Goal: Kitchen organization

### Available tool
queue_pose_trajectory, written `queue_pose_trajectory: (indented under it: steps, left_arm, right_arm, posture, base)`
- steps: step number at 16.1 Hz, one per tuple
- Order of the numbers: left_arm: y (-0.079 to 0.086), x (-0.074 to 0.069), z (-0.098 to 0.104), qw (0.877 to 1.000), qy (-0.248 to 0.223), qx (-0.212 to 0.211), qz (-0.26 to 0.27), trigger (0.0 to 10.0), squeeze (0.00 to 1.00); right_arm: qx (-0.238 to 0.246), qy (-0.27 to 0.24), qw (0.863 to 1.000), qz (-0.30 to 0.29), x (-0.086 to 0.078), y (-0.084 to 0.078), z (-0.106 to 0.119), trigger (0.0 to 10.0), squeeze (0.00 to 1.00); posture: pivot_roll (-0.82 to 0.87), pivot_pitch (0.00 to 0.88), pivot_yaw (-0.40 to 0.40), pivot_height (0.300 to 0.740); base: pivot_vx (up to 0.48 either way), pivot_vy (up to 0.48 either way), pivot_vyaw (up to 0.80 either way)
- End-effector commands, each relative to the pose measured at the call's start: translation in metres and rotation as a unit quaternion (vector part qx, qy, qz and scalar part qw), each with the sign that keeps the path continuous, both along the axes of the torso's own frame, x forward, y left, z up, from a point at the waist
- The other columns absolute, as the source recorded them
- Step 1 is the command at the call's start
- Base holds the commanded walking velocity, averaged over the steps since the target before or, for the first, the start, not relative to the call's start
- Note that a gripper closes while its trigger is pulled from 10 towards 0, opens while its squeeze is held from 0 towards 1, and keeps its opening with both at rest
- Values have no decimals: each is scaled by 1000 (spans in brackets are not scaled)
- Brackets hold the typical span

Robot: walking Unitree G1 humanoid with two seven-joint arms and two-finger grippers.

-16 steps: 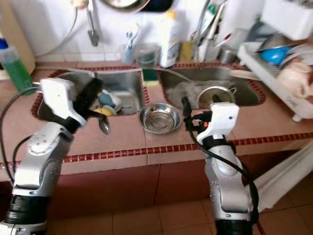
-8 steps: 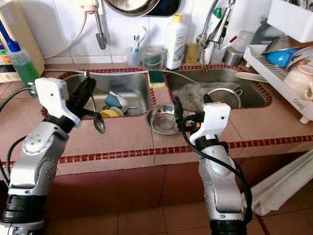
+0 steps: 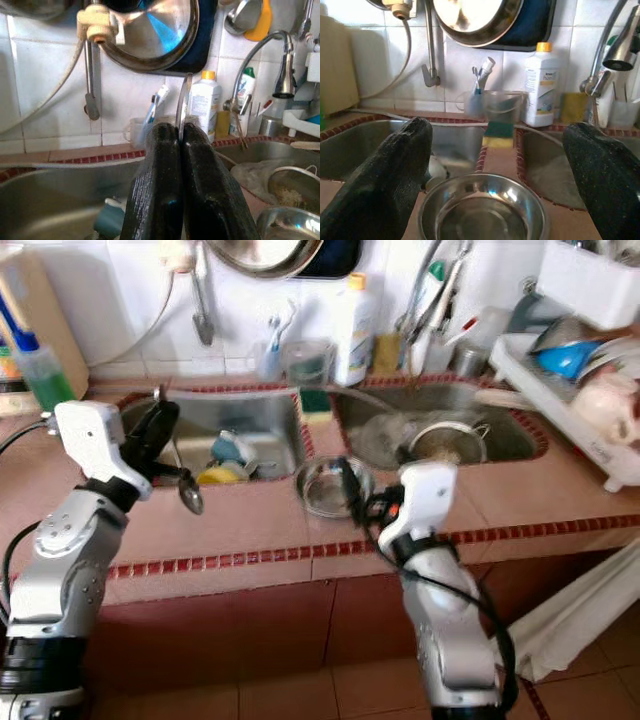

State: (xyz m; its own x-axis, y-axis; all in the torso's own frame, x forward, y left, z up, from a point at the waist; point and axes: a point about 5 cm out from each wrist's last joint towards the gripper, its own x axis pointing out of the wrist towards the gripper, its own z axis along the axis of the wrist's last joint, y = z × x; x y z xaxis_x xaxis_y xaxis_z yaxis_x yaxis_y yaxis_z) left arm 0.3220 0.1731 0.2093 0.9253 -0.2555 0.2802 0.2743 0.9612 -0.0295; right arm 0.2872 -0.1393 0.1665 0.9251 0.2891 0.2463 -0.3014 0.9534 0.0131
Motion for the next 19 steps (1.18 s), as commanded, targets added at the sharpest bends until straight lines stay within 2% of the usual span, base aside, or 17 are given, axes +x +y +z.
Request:
queue_pose_trajectory:
  steps: [1,19]
  left_arm:
    - [-1,2,8,1000,-13,-2,0,10000,0]
    - [3,1,7,1000,-10,-2,10,10000,0]
  right_arm:
    - [-1,-7,1000,7,-1,0,5,10000,0]
    - [-2,5,999,39,-7,7,3,10000,0]
  posture:
    - [-183,14,9,740]
    - [-179,28,8,740]
  base:
    - [304,0,0]
    - [322,0,0]
